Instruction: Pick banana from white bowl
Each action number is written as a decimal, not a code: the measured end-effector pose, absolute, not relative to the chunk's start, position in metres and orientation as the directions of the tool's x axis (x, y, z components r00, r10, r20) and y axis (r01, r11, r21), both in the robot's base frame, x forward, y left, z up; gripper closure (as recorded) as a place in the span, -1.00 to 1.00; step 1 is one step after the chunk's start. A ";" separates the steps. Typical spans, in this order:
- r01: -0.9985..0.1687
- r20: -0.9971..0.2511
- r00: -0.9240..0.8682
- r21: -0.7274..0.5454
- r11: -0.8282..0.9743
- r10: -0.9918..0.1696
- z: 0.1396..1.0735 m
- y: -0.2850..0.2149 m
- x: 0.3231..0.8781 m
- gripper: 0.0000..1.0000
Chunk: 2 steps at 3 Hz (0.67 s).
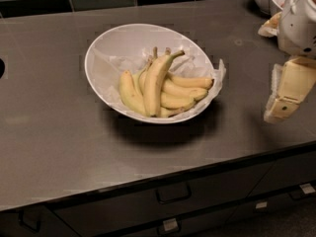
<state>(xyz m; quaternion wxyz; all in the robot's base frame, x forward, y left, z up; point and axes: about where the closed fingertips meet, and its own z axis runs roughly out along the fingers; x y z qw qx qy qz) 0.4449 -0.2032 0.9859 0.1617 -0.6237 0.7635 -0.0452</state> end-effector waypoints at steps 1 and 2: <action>-0.954 -0.125 -0.003 -0.296 0.040 -0.992 1.000 -0.155 0.462 -1.00; -0.945 -0.090 0.175 -0.293 -0.142 -0.981 1.005 -0.102 0.482 -1.00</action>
Offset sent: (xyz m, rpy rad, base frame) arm 0.0537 0.1573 0.0168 -0.1580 0.0328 0.5695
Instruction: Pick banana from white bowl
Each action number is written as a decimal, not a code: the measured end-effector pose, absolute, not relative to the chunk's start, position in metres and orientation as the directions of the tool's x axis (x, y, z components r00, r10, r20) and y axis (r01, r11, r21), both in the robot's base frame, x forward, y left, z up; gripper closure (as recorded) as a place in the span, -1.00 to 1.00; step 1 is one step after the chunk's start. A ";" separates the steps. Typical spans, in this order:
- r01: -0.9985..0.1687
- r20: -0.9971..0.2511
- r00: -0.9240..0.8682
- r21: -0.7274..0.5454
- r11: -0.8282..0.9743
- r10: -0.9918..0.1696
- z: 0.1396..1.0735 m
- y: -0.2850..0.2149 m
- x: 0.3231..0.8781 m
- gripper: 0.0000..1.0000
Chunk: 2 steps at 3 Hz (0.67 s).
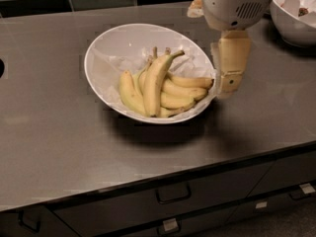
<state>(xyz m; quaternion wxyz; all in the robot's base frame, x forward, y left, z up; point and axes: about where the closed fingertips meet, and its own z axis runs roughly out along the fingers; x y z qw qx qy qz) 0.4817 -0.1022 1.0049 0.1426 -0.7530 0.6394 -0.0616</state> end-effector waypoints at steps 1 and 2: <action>-0.931 -0.132 0.285 -0.272 -0.242 -0.949 0.995 -0.066 0.506 -1.00; -0.926 -0.210 0.333 -0.257 -0.277 -0.919 0.973 -0.046 0.532 -1.00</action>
Offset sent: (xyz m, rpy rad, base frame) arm 0.0604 0.0589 -0.0602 0.1594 0.1781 0.2391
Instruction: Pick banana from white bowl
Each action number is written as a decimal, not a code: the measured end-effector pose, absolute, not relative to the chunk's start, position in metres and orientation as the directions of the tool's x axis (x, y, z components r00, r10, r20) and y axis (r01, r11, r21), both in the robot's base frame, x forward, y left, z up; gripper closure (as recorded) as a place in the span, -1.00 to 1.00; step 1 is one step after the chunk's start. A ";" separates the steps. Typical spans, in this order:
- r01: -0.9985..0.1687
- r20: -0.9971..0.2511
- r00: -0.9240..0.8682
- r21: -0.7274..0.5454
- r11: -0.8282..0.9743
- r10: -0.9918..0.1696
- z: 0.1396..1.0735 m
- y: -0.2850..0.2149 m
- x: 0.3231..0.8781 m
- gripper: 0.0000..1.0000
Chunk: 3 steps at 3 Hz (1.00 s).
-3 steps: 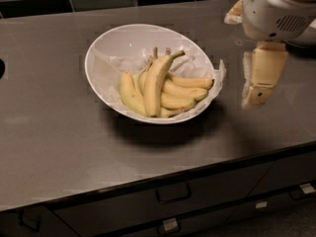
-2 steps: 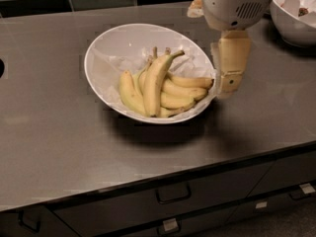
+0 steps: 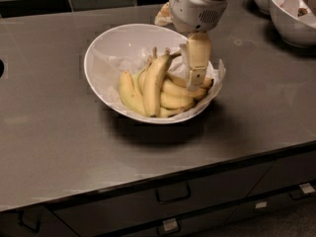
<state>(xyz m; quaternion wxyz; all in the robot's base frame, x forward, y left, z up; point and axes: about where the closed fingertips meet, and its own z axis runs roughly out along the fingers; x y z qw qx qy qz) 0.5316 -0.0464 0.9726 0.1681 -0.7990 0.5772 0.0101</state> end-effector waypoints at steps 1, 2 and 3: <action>-0.926 -0.210 0.333 -0.257 -0.277 -0.919 0.973 -0.046 0.532 -1.00; -0.922 -0.223 0.350 -0.252 -0.293 -0.910 0.970 -0.036 0.539 -0.65; -0.914 -0.246 0.384 -0.236 -0.329 -0.890 0.964 -0.021 0.544 -0.35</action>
Offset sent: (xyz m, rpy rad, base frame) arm 0.0079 0.0155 -0.0081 0.0034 0.0504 0.0461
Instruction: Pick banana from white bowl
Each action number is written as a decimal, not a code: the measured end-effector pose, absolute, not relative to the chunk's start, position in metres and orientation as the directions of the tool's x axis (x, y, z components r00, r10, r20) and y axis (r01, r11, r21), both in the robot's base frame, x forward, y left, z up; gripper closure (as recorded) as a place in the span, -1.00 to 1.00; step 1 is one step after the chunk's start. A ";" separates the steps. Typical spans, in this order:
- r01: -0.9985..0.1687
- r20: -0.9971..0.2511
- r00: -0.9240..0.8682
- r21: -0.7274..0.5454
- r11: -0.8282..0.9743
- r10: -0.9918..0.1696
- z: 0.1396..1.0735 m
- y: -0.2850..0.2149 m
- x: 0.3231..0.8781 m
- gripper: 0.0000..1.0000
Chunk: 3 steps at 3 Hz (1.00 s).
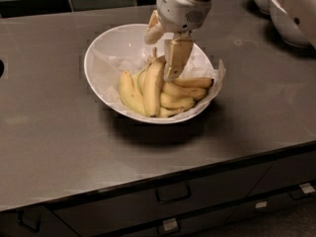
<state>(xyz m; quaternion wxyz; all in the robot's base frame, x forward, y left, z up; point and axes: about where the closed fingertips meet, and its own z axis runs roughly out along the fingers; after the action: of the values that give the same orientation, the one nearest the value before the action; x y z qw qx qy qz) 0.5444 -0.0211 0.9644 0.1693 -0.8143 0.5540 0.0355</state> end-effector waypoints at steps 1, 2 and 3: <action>-0.908 -0.271 0.410 -0.206 -0.364 -0.871 0.954 -0.006 0.544 -0.36; -0.904 -0.292 0.426 -0.176 -0.389 -0.857 0.942 0.007 0.545 -0.42; -0.903 -0.298 0.429 -0.150 -0.402 -0.852 0.935 0.013 0.545 -0.40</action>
Offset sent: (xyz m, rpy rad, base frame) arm -0.0082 0.0323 -0.0382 -0.0052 0.1592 0.1129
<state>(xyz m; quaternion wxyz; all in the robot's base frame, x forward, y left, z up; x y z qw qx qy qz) 0.5449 0.0131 0.9349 0.1453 -0.8328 0.5270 0.0872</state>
